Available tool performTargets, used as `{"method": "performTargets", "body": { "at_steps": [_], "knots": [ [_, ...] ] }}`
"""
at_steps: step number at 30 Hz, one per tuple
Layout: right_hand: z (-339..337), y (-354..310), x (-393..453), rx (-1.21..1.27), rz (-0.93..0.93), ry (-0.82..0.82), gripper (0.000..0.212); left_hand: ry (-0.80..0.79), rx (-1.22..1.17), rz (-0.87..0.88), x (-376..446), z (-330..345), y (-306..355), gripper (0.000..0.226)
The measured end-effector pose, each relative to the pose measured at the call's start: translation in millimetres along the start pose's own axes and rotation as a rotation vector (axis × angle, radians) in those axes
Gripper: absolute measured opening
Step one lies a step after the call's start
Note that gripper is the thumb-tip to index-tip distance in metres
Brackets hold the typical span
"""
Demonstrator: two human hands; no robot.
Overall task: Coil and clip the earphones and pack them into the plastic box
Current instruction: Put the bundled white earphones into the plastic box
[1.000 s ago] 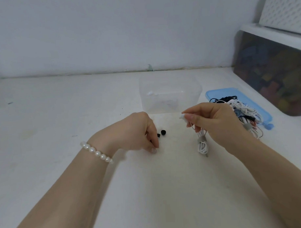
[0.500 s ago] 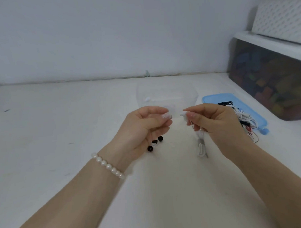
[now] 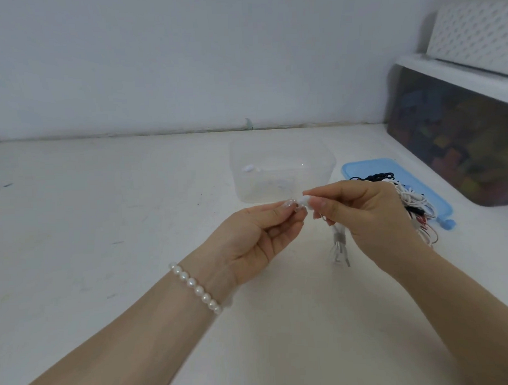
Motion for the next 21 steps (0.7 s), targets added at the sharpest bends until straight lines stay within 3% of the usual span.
{"method": "performTargets", "body": {
  "at_steps": [21],
  "knots": [
    [-1.9, 1.9, -0.7, -0.28, -0.139, 0.081, 0.018, -0.014, -0.028, 0.005, 2.5, 0.8, -1.9, 0.016]
  ]
}}
Point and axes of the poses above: each hand's wrist, its own x-axis towards the middle knuckle, its own z-axis out of the palm, y = z × x, the point moved 6 cm from there along x, towards the middle knuckle, and after that the axes turned 12 degrees about y, right-handed, at the moved point
